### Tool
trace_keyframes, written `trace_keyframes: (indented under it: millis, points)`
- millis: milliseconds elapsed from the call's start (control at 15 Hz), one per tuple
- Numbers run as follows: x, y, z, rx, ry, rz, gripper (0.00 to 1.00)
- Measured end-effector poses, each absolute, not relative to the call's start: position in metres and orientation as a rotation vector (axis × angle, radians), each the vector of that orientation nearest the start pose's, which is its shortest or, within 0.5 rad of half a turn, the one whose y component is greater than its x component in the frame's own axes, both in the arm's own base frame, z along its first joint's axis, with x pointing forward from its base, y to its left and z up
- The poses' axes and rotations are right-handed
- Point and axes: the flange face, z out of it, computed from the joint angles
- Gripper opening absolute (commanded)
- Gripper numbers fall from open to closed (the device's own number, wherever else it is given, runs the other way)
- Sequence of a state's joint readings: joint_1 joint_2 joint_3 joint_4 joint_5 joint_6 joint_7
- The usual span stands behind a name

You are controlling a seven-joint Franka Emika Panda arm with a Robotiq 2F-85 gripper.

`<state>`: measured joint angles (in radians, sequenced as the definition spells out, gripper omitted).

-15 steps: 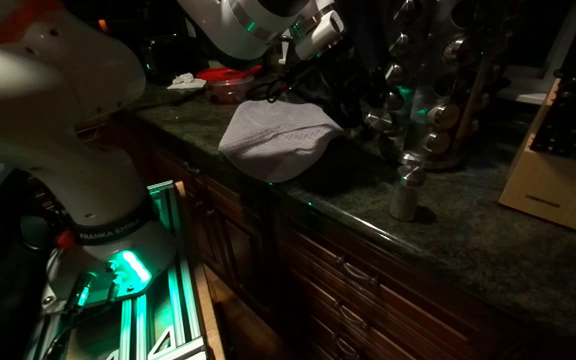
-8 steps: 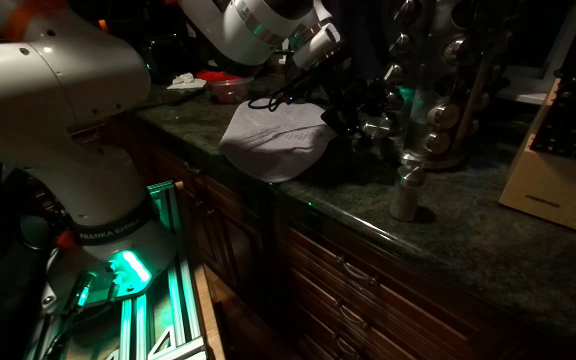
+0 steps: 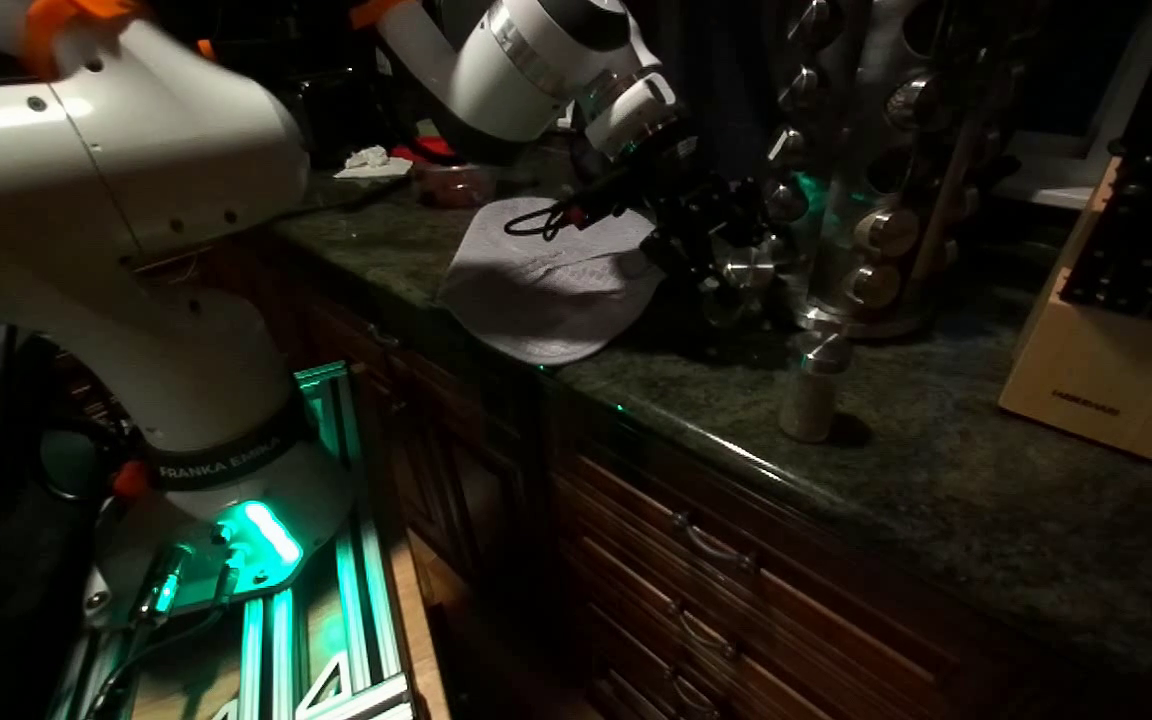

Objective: Take a jar out of the stand

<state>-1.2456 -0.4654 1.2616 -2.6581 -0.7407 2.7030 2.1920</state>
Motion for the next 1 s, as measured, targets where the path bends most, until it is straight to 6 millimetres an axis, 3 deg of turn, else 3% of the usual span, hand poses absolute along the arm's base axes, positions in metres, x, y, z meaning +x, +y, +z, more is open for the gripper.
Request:
trace_keyframes:
  millis: [1000]
  points:
    - [0.455, 0.014, 0.257, -2.431, 2.217, -1.52, 0.23]
